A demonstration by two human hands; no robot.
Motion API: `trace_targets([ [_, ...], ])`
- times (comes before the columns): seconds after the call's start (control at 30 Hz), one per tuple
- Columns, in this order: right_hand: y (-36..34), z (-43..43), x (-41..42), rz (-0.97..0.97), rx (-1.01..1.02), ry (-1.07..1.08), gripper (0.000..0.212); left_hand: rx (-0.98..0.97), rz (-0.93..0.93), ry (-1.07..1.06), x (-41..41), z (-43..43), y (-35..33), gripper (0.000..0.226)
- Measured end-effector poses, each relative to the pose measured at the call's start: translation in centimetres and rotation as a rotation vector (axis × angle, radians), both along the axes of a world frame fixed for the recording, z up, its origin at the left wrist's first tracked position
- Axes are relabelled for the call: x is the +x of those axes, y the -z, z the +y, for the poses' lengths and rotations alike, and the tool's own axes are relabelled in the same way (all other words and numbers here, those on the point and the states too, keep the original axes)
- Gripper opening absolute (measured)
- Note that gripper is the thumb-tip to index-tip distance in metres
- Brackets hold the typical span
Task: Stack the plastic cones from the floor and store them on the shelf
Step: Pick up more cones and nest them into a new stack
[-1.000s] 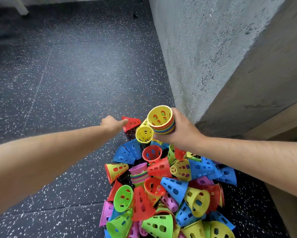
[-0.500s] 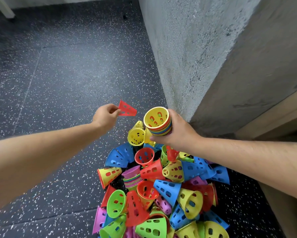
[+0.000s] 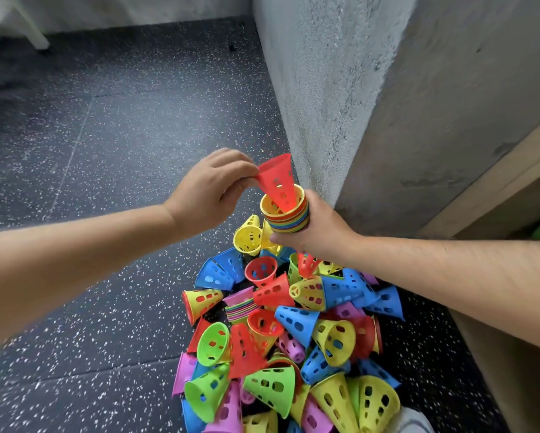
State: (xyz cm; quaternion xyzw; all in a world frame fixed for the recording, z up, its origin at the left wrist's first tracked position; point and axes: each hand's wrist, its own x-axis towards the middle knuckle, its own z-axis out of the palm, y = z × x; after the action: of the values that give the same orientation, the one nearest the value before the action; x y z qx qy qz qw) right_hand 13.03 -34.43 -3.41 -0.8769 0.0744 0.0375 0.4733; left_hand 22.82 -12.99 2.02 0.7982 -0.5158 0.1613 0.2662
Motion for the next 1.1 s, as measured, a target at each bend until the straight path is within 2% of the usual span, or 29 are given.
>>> trace_targets([
  [0.17,-1.1,0.7,-2.0,-0.055,0.022,0.008,0.08,0.155,-0.013,0.189,-2.7,0.2,-0.3,0.044],
  [0.27,-0.9,0.8,-3.1,-0.033,0.052,-0.005,0.078,0.203,0.068,0.259,-4.0,0.6,0.3,0.047],
  [0.33,-0.6,0.8,-3.4,-0.02,0.046,-0.01,0.08,0.199,0.147,0.212,-4.3,1.0,1.2,0.039],
  [0.47,0.4,0.3,-3.5,0.005,0.004,-0.018,0.084,0.191,0.287,-0.015,-3.5,2.1,4.1,0.032],
  [0.6,1.8,-0.4,-3.6,0.021,-0.031,-0.023,0.082,0.414,0.382,-0.154,-1.7,2.7,7.7,0.019],
  [0.7,2.5,-0.8,-3.1,0.036,-0.028,-0.023,0.081,0.566,0.44,-0.173,-0.8,2.4,9.8,0.025],
  [0.9,2.5,-1.1,-2.0,0.046,-0.017,-0.008,0.078,0.885,0.342,-0.159,0.2,0.8,13.4,0.042],
  [1.03,2.5,-1.8,-1.8,0.036,-0.017,0.021,0.078,1.011,0.237,-0.15,0.5,0.1,14.7,0.028],
  [1.1,2.7,-2.2,-1.8,0.041,-0.022,0.029,0.078,1.003,0.206,-0.144,0.7,-0.1,14.9,0.018],
])
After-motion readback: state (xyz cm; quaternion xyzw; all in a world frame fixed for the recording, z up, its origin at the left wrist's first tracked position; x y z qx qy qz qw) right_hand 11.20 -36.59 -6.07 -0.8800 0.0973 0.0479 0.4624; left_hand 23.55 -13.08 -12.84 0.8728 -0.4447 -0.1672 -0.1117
